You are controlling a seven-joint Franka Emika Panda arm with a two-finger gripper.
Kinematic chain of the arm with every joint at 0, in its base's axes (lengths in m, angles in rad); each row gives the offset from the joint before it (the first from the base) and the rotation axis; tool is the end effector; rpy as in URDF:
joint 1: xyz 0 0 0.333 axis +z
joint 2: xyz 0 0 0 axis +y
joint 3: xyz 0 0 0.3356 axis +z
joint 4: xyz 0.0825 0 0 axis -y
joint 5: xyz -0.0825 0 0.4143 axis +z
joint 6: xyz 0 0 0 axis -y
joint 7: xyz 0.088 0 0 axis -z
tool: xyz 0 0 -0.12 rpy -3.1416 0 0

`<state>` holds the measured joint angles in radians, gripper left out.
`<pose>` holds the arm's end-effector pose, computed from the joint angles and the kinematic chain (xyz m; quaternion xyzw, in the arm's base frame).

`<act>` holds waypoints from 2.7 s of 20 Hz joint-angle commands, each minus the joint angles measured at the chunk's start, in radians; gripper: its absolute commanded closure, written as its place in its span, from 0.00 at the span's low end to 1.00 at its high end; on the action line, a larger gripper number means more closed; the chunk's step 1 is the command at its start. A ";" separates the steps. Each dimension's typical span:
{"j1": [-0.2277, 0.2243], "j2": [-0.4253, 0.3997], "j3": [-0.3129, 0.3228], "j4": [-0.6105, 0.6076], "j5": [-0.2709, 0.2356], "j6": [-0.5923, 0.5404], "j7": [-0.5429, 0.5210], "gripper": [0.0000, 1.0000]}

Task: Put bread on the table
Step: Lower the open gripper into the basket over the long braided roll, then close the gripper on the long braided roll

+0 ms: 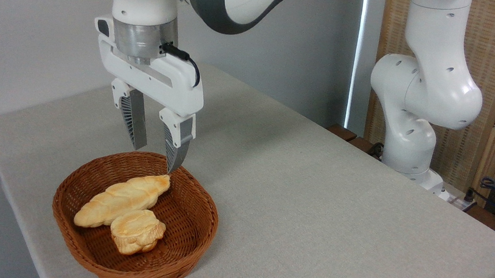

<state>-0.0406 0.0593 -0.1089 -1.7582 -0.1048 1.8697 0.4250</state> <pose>0.6103 -0.0999 0.5274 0.9613 -0.2691 0.0333 0.0496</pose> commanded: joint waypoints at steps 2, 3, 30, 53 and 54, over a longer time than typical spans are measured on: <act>-0.001 0.037 -0.028 -0.006 -0.007 0.032 0.058 0.00; -0.001 0.046 -0.041 -0.006 -0.006 0.052 0.058 0.00; -0.001 0.148 -0.074 -0.041 -0.003 0.187 0.204 0.00; -0.001 0.180 -0.074 -0.040 0.002 0.307 0.236 0.57; -0.001 0.180 -0.074 -0.040 0.002 0.307 0.236 0.57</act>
<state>-0.0407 0.2401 -0.1843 -1.7929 -0.1041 2.1438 0.6402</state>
